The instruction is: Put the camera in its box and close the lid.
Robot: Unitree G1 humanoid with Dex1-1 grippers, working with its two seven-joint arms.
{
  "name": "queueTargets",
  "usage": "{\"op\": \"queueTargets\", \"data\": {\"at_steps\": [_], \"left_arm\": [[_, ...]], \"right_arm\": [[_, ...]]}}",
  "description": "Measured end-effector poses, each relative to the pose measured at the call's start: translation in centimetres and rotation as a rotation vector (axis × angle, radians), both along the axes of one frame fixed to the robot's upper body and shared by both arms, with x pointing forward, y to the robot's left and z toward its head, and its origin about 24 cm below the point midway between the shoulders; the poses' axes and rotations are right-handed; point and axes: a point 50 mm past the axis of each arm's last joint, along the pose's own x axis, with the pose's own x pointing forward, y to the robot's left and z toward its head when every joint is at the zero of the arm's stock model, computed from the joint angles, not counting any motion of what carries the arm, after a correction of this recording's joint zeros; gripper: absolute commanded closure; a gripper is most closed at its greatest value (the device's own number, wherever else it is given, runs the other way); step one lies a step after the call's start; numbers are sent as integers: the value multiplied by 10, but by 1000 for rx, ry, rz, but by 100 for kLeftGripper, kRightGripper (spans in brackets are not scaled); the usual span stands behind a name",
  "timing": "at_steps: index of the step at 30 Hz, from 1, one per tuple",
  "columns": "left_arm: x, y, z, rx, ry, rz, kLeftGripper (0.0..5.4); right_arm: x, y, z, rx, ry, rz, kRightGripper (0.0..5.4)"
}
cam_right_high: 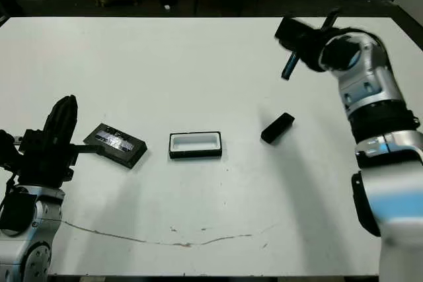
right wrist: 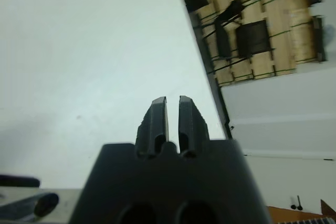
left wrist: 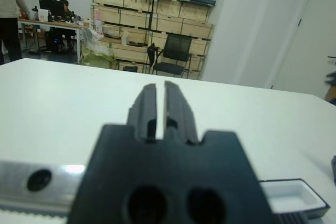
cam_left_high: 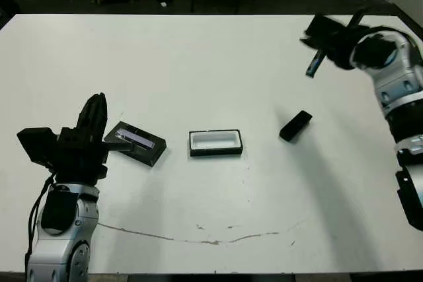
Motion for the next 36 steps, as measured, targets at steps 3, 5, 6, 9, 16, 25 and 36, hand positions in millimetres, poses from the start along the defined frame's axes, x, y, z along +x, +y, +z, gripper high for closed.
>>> {"op": "queueTargets", "data": {"at_steps": [3, 5, 6, 9, 16, 25, 36], "left_arm": [[0, 0, 0, -1, 0, -1, 540], [0, 0, 0, -1, 0, -2, 540], [0, 0, 0, 0, 0, -3, 540], [0, -1, 0, 2, -2, -7, 540], [0, -1, 0, 15, 0, -4, 540], [0, -2, -1, 17, 3, -3, 540], [-1, -3, -1, 11, 3, -4, 540]], "right_arm": [[-1, -4, -9, -7, 69, 2, 538], [-2, -6, -15, -11, 116, 2, 538], [-2, -6, -17, -14, 133, 11, 538], [-4, -6, -22, -38, 159, 36, 538], [-6, -8, -38, -108, 253, 27, 538], [-6, -8, -47, -92, 294, 2, 538], [-6, 0, -56, -100, 326, 19, 538]]}}
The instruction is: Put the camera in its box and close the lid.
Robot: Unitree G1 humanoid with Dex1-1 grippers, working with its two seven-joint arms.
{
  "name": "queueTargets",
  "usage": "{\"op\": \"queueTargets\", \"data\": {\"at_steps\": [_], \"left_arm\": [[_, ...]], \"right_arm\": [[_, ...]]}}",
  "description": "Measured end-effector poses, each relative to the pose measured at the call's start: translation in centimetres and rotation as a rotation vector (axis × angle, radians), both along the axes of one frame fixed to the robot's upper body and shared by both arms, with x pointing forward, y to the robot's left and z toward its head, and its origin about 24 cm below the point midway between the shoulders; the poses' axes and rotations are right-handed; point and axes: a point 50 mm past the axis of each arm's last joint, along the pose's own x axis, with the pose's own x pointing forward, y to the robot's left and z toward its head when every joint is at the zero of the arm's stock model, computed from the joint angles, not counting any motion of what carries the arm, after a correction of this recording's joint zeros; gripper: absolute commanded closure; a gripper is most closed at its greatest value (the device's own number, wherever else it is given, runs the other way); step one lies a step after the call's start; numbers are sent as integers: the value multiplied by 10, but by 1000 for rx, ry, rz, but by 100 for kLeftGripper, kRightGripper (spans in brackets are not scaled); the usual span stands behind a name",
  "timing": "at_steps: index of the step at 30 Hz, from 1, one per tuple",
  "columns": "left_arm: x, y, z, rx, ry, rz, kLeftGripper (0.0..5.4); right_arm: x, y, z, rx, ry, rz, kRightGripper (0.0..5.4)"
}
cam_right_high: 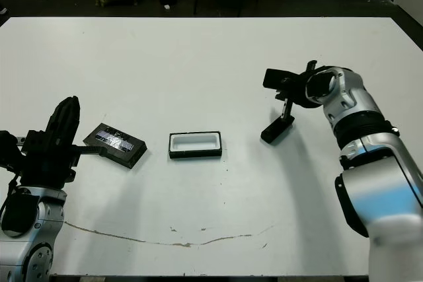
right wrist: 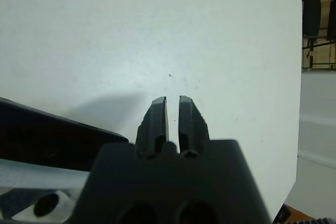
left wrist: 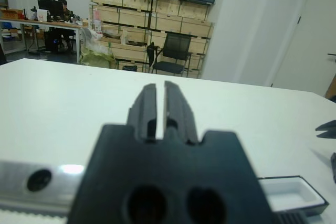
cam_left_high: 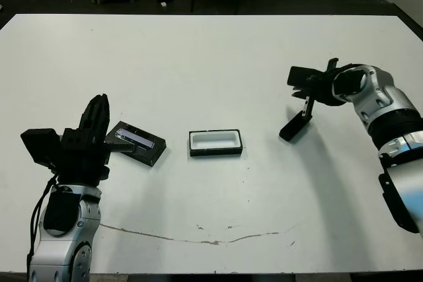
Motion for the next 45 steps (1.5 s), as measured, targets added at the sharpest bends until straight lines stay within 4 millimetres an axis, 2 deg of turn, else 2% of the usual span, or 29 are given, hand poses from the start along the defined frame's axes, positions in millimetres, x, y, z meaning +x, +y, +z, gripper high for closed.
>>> {"op": "queueTargets", "data": {"at_steps": [20, 45], "left_arm": [[0, 0, 0, 4, 1, 5, 540], [0, 0, 0, 15, 1, 8, 540]], "right_arm": [[-5, -4, -8, 22, 90, -10, 538], [-15, -26, -10, -14, 145, -15, 538]]}}
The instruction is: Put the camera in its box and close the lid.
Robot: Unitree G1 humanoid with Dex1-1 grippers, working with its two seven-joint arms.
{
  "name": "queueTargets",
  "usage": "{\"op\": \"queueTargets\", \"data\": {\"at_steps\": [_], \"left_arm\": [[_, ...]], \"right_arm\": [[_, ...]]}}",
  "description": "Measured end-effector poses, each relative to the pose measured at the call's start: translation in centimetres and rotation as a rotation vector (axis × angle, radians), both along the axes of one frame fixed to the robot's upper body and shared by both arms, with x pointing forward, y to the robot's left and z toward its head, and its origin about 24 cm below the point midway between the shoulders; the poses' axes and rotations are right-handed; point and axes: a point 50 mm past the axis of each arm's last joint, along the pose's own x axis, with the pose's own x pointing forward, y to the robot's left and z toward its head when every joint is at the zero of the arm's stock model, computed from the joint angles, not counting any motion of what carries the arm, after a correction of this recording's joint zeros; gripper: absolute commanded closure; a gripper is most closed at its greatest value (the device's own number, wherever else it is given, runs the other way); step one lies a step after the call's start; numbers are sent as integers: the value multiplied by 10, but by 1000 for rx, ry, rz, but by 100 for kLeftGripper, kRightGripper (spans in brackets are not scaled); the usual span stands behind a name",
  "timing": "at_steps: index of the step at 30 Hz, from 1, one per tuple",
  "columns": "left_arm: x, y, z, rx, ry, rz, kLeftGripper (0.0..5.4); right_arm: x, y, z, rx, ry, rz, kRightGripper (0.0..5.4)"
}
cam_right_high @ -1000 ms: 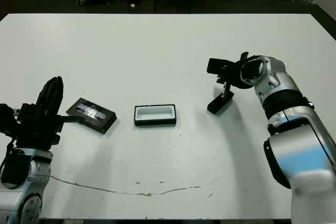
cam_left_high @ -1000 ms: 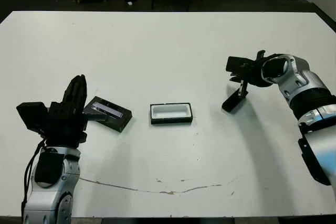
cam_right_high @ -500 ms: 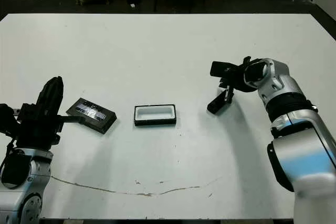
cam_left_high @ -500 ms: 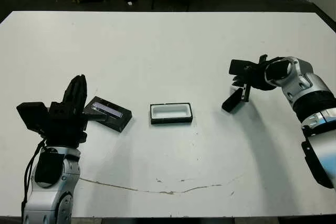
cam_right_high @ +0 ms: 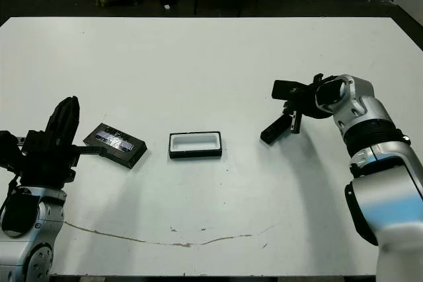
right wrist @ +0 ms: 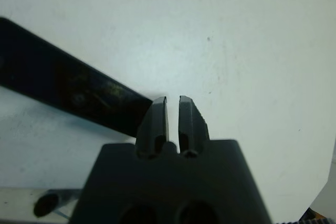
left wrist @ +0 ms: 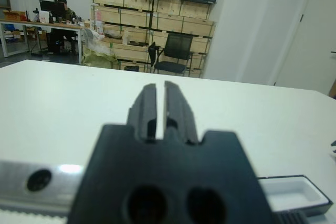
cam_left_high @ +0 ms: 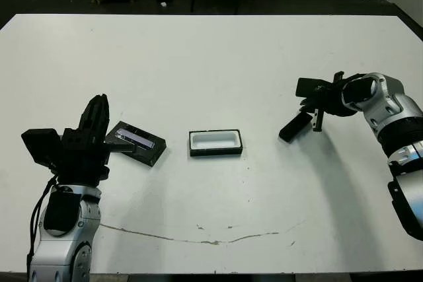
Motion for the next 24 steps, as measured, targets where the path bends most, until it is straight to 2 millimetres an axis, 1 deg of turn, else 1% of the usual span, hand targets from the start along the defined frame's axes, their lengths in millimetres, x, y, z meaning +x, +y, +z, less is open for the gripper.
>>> {"op": "queueTargets", "data": {"at_steps": [6, 18, 24], "left_arm": [[0, 0, 0, -1, 1, -1, 540], [-1, 0, -1, 0, 8, 2, 540], [-1, 0, -1, -1, 8, 2, 540]], "right_arm": [[-2, -3, -3, -9, 24, -1, 538], [-5, -2, -3, -29, 33, 21, 538], [-12, -8, -2, -22, 69, 46, 538]]}}
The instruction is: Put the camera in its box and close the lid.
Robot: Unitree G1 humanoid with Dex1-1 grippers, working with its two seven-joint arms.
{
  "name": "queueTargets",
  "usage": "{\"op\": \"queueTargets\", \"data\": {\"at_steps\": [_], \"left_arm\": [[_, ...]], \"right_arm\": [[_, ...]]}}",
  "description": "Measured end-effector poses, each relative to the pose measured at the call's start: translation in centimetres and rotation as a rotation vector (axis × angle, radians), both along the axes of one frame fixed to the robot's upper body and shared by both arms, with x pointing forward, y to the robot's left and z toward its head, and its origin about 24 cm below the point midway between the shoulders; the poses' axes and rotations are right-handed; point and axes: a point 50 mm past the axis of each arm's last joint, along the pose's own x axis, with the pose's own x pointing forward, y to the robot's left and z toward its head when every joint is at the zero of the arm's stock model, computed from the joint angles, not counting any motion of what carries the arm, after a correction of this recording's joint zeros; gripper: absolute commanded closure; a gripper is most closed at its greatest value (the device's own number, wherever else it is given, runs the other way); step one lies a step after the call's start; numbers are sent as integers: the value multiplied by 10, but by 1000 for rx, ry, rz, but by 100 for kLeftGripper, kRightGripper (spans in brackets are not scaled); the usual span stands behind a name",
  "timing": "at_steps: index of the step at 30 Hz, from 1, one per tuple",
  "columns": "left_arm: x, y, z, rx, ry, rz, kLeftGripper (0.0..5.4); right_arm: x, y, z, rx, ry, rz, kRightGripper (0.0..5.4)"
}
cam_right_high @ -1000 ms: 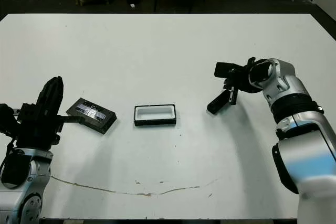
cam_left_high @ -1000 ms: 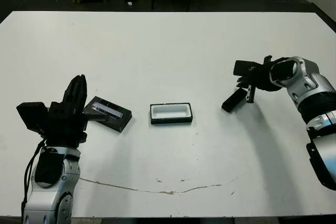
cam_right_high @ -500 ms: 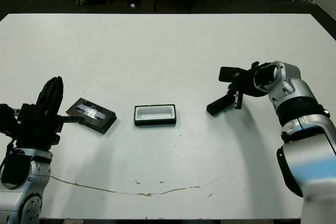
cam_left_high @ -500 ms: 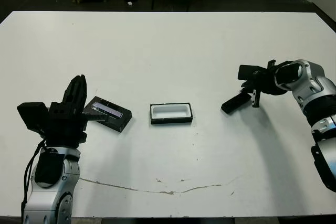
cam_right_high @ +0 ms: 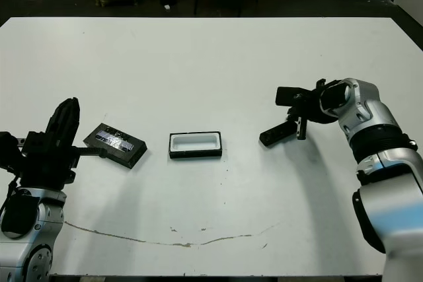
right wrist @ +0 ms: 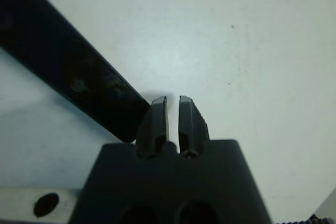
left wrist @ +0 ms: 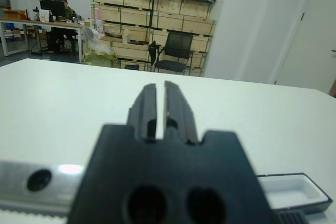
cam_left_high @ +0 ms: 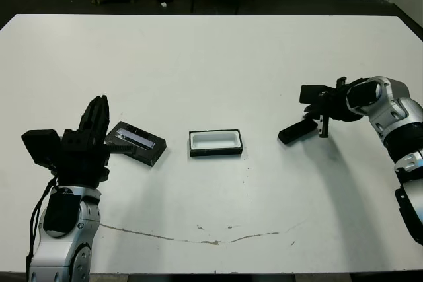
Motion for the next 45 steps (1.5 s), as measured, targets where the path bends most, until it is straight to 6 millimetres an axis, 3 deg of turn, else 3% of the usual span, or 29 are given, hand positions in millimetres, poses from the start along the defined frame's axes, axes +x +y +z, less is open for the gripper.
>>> {"op": "queueTargets", "data": {"at_steps": [21, 45], "left_arm": [[0, 0, 0, -2, 0, 2, 540], [-2, 1, -2, -4, 8, 6, 540]], "right_arm": [[-25, -25, -3, 56, 77, -9, 538], [-54, -25, -5, 183, 194, 19, 538]]}}
